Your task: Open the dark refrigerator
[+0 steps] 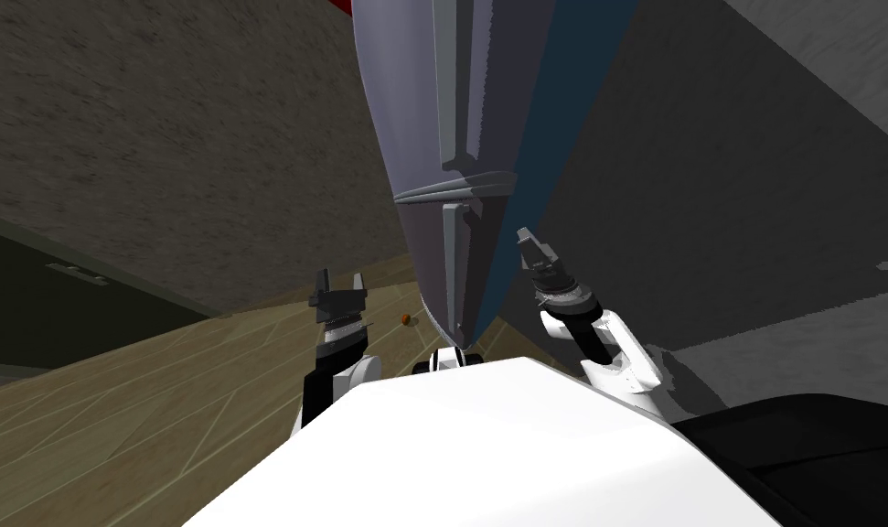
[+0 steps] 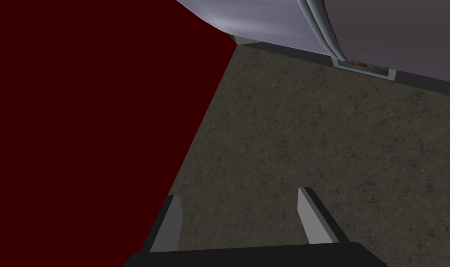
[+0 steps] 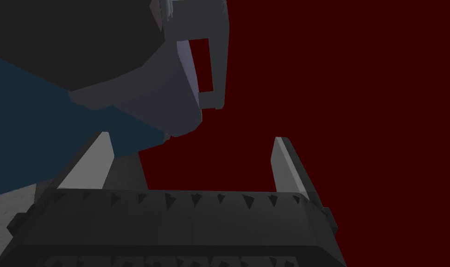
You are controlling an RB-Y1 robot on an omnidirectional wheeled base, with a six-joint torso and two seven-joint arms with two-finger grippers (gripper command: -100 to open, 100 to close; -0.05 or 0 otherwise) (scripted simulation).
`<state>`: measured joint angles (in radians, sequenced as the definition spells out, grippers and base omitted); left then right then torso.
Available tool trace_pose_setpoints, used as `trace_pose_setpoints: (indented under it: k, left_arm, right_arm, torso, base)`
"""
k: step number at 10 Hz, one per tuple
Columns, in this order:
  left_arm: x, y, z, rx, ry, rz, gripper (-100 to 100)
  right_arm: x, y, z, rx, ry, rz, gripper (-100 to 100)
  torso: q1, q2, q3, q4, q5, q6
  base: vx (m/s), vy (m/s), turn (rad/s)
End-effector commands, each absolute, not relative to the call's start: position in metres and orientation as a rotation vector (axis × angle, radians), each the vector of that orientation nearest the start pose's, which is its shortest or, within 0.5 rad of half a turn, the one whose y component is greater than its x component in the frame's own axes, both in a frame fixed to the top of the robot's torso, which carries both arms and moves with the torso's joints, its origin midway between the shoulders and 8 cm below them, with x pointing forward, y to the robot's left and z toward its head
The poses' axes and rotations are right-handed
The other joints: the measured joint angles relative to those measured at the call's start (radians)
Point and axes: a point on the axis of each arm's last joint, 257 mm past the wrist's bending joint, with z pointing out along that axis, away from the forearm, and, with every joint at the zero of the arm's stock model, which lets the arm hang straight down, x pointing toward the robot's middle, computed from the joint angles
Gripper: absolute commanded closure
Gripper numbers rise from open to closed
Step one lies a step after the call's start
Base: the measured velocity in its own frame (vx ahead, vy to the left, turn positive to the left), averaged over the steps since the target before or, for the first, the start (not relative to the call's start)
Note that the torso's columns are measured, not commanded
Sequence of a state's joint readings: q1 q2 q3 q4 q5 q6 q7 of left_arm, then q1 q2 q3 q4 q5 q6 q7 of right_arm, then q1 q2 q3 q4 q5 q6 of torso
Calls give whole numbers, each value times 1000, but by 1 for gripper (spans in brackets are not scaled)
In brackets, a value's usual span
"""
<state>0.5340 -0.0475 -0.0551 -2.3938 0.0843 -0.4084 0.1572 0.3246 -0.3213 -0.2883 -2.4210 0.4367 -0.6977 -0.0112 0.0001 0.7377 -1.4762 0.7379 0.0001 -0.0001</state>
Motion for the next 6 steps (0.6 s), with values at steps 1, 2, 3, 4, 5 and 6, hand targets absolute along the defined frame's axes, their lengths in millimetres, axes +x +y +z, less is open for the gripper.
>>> trace_pose_setpoints:
  k: [1, 2, 3, 4, 5, 6]
  left_arm:
    - [334, 278, 47, -810, 474, -1544, 0]
    - [334, 278, 47, -810, 474, -1544, 0]
    - [334, 278, 47, -810, 474, -1544, 0]
    - [334, 278, 47, -810, 474, -1544, 0]
    - [334, 278, 47, -810, 474, -1544, 0]
    - [334, 278, 47, -810, 474, -1544, 0]
  right_arm:
    - [275, -192, 139, -421, 683, 782, -100]
    - [276, -192, 138, -425, 687, 776, -100]
    - [270, -184, 142, -508, 671, 721, -100]
    - [271, -183, 140, -514, 676, 712, -100]
    - [266, -176, 142, -596, 659, 652, -100]
    - [267, -175, 141, -601, 663, 644, -100]
  torso:
    - [-1, 0, 0, 0, 0, 0]
    - [0, 0, 0, 0, 0, 0]
    - [0, 0, 0, 0, 0, 0]
    - [0, 0, 0, 0, 0, 0]
    - [0, 0, 0, 0, 0, 0]
    - [0, 0, 0, 0, 0, 0]
  base:
    - [5, 26, 25]
    - [5, 22, 17]
    - [2, 25, 25]
    - [2, 23, 18]
    - [1, 31, 30]
    - [5, 26, 17]
